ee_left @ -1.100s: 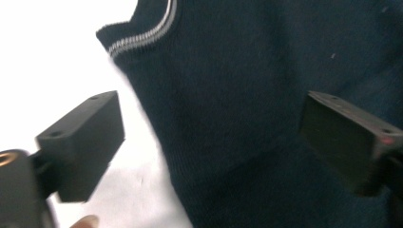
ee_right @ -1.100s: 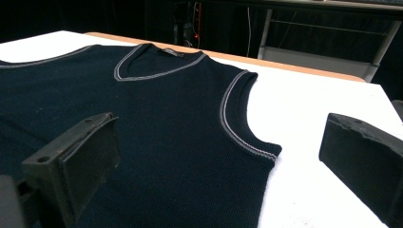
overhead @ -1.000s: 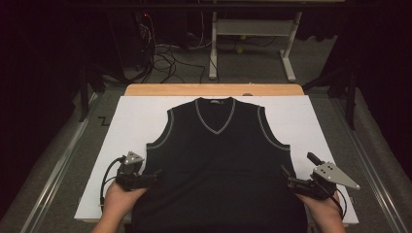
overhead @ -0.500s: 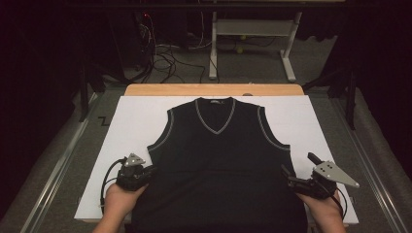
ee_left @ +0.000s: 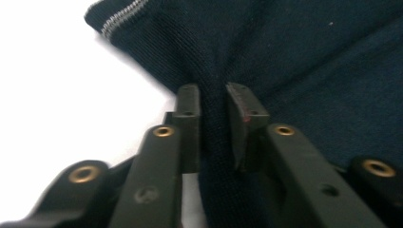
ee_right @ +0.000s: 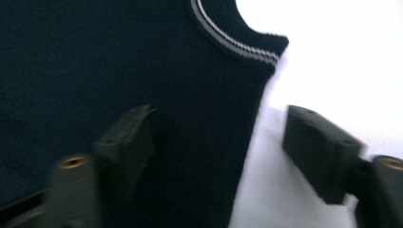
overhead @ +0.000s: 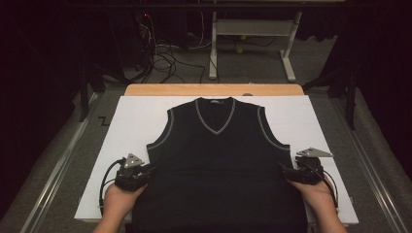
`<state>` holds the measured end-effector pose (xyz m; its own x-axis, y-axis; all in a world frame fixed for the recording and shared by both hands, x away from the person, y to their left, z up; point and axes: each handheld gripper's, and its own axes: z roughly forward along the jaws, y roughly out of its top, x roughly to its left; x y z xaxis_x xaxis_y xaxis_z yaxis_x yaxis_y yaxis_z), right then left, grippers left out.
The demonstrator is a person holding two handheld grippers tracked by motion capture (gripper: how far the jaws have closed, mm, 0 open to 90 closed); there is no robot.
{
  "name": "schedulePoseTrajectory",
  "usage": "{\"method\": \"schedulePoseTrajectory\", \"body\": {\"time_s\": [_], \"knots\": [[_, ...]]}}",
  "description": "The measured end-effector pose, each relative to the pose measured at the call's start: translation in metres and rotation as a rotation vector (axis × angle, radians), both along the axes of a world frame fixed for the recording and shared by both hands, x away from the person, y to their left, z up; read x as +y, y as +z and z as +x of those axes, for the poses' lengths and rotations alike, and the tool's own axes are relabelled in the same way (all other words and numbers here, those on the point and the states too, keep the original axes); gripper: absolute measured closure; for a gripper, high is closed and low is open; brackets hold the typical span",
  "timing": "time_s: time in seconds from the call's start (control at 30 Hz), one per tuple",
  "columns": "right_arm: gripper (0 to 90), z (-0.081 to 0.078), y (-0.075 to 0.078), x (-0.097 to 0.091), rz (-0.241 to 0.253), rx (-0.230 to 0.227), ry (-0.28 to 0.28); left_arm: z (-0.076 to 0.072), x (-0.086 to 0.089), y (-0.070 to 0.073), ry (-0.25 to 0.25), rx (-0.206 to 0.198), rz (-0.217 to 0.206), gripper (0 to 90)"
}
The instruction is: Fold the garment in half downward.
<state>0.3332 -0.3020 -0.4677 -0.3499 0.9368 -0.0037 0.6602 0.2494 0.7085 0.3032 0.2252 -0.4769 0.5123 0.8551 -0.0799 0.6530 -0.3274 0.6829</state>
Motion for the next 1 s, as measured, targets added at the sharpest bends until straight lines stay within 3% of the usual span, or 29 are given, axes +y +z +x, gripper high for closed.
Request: {"method": "schedulePoseTrajectory", "body": {"time_s": [0.1, 0.13, 0.17, 0.23, 0.3, 0.37, 0.5, 0.63, 1.0], "knots": [[56.8, -0.001, 0.001, 0.005, -0.007, -0.005, 0.029, 0.001, 0.002, -0.001, 0.006, 0.01, -0.027, 71.6], [71.0, -0.002, 0.001, 0.006, 0.006, -0.003, 0.064, 0.0, 0.002, -0.001, 0.002, 0.011, -0.028, 75.7], [71.0, -0.002, 0.001, 0.006, 0.006, -0.003, 0.064, -0.001, 0.001, -0.001, -0.006, 0.007, -0.021, 75.7], [81.1, -0.005, 0.001, 0.009, 0.0, -0.011, 0.087, -0.003, -0.003, 0.0, -0.018, -0.008, 0.015, 78.9], [82.9, -0.008, 0.001, 0.011, -0.022, -0.027, 0.091, -0.005, -0.004, 0.002, -0.018, -0.018, 0.031, 79.2], [83.3, -0.013, 0.001, 0.011, -0.033, -0.044, 0.094, -0.008, -0.002, 0.004, -0.023, -0.023, 0.015, 79.2], [83.5, -0.023, 0.001, 0.005, -0.017, -0.05, 0.11, -0.012, 0.005, 0.006, -0.03, -0.019, -0.034, 79.2], [83.4, -0.036, 0.003, -0.002, 0.002, -0.058, 0.123, -0.02, 0.008, 0.006, -0.038, -0.013, -0.047, 79.0], [83.2, -0.058, 0.004, -0.005, -0.016, -0.067, 0.15, -0.051, 0.009, 0.009, -0.106, -0.017, -0.015, 79.0]]}}
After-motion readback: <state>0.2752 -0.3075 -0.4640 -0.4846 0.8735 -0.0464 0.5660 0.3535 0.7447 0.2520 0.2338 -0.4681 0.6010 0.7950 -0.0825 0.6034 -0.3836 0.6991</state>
